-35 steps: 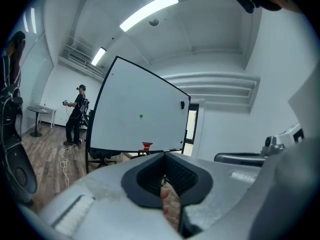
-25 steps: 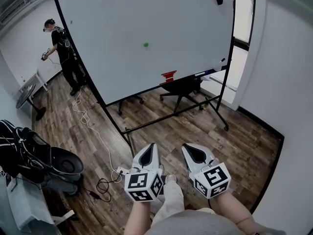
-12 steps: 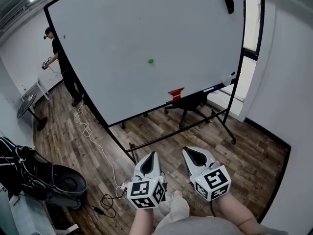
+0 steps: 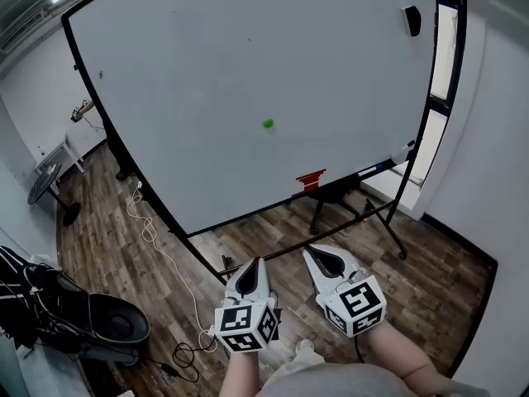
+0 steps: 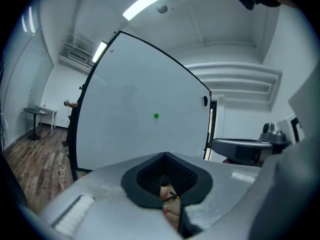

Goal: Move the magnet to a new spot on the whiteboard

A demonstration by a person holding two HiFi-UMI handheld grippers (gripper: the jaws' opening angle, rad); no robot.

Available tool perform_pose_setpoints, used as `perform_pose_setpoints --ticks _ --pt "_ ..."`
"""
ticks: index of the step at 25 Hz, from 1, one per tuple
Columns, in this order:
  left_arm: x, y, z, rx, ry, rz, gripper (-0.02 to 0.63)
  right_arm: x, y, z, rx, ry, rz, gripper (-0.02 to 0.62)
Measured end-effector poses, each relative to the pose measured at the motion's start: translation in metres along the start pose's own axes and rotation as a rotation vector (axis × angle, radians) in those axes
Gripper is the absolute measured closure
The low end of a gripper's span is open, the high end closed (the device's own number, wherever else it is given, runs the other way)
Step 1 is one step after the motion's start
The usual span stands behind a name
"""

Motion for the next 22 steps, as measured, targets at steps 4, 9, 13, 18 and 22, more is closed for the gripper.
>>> perform_pose_setpoints --ticks 4,9,13,18,22 --pt "-0.019 0.009 -0.032 0.003 -0.001 -0.008 0.601 0.016 0.012 -0.039 0.01 0.005 0.021 0.595" --pt "-0.042 0.007 -0.062 0.001 -0.001 0.0 0.601 0.033 0.018 -0.08 0.022 -0.004 0.04 0.595" --pt "-0.055 0.009 -0.083 -0.001 -0.005 0.008 0.601 0.046 0.026 -0.108 0.032 -0.015 0.058 0.595" --pt "-0.075 0.009 -0.1 -0.001 -0.004 0.017 0.601 0.058 0.031 -0.144 0.031 -0.021 0.09 0.595" --pt "-0.087 0.012 -0.106 0.005 0.004 0.022 0.601 0.066 0.039 -0.172 0.029 -0.036 0.12 0.595"
Point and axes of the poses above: the fingertips, and each gripper's own axes: z backward along the fingers, x to its right, y out of its top, the point moved 9 cm from there along z, backward along the fingers, and after that the axes turned 10 degrees about -z, right-handed, at the moved point
